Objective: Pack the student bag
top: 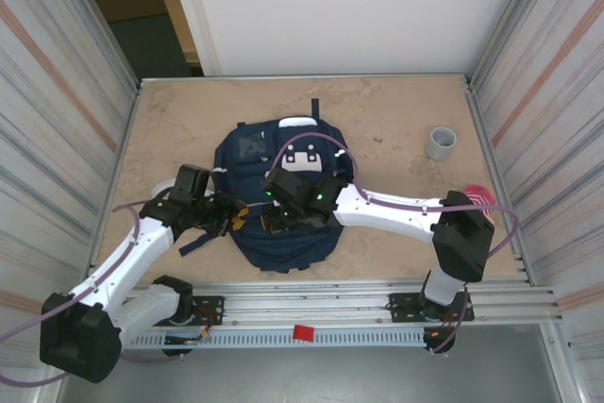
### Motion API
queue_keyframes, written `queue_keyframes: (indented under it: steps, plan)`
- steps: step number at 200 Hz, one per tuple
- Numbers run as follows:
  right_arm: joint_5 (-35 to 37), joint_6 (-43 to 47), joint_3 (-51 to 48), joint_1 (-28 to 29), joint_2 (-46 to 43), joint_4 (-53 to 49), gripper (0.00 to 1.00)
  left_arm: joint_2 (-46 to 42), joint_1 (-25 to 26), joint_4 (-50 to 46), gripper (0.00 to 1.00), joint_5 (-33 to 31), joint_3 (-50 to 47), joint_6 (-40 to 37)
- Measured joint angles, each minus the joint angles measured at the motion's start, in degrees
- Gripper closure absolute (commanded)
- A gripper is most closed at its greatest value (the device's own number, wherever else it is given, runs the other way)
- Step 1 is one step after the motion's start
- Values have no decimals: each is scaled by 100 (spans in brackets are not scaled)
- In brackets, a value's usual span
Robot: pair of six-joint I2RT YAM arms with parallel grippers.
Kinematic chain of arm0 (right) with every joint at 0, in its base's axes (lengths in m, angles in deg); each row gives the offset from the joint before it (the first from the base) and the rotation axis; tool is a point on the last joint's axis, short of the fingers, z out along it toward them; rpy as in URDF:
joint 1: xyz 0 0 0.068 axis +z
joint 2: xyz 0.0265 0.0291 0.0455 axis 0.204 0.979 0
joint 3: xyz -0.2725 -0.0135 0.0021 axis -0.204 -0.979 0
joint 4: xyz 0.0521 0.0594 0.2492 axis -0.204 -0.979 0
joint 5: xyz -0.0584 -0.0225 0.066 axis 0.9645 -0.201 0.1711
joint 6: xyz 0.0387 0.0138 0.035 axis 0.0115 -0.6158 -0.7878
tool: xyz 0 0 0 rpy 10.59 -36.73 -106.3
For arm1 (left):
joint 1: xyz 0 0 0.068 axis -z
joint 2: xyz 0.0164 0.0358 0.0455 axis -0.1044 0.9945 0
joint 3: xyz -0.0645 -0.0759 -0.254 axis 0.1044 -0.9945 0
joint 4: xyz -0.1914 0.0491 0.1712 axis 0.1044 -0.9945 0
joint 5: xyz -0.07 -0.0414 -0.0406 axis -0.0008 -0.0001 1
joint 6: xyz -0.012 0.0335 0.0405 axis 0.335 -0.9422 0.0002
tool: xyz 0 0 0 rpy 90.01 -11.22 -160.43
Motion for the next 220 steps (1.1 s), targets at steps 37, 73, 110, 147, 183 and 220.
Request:
queue_keyframes:
  steps: [37,73,110,147,183,220]
  plan:
    - [-492,251,-295,-391,-321,33,100,-186,-654,-254,100,197,63,-553]
    - [-804,595,-603,-933,-798,-299,100,-317,-1123,-577,100,280,199,-1150]
    - [-894,879,-1143,-1720,-1285,-616,100,-337,-1257,-944,100,203,426,-1637]
    - [-1187,1005,-1351,-2015,-1484,-345,100,-286,-1261,-1176,78,190,669,-1971]
    - [-1215,981,-1399,-2037,-1561,-232,100,-284,-1349,-1314,54,-199,929,-2273]
    - [-1161,953,-1399,-1856,-1561,-223,100,-282,-909,-1320,37,-732,1388,-2802]
